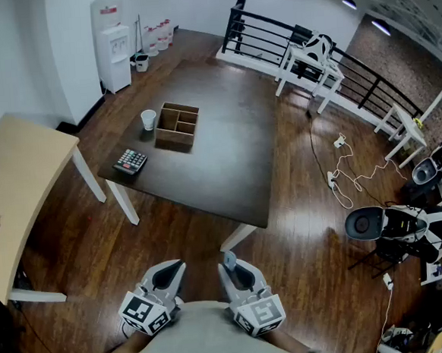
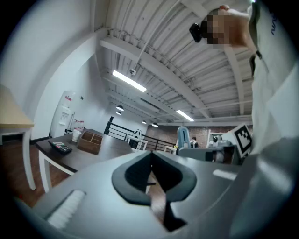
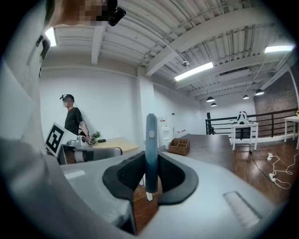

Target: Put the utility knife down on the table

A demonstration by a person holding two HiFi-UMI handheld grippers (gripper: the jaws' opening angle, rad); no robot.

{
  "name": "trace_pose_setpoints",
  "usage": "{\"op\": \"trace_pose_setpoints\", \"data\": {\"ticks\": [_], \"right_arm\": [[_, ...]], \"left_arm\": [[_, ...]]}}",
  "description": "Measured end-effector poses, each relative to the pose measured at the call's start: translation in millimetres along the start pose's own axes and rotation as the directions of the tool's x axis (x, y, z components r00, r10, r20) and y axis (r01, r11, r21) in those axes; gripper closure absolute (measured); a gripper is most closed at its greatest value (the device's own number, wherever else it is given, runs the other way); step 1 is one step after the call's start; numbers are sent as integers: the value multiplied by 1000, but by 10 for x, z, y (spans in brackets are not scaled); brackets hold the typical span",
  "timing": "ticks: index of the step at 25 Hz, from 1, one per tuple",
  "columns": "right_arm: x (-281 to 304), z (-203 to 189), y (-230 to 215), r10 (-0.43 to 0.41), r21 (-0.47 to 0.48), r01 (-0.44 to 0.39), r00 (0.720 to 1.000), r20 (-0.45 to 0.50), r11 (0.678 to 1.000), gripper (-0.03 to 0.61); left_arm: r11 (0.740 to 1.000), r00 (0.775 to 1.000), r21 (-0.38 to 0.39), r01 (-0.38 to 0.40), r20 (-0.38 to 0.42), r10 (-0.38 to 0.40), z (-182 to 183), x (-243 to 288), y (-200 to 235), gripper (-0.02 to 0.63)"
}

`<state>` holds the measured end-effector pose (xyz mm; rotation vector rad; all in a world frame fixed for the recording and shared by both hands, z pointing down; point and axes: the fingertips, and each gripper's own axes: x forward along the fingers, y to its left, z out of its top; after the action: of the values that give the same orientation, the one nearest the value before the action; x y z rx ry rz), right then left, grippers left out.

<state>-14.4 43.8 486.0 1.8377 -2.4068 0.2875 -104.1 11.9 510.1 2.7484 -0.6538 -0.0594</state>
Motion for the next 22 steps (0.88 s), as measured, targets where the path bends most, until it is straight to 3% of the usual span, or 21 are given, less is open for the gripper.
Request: {"op": "trace_pose_setpoints", "data": {"ticks": [6, 12, 22], "right_arm": [[487, 77, -53, 19, -20, -19, 1000, 4, 1000, 503], [1010, 40, -381, 10, -7, -10, 1000, -15, 1000, 503], [2075, -54, -1283, 16, 22, -14, 998, -65, 1000, 503]], "left_arm": [[998, 997, 10, -64, 40, 63, 186, -41, 406, 612], [992, 992, 23, -123, 37, 122, 263, 127, 830, 612], [980, 982, 61, -191, -5, 191, 569, 1060, 1576, 612]]}}
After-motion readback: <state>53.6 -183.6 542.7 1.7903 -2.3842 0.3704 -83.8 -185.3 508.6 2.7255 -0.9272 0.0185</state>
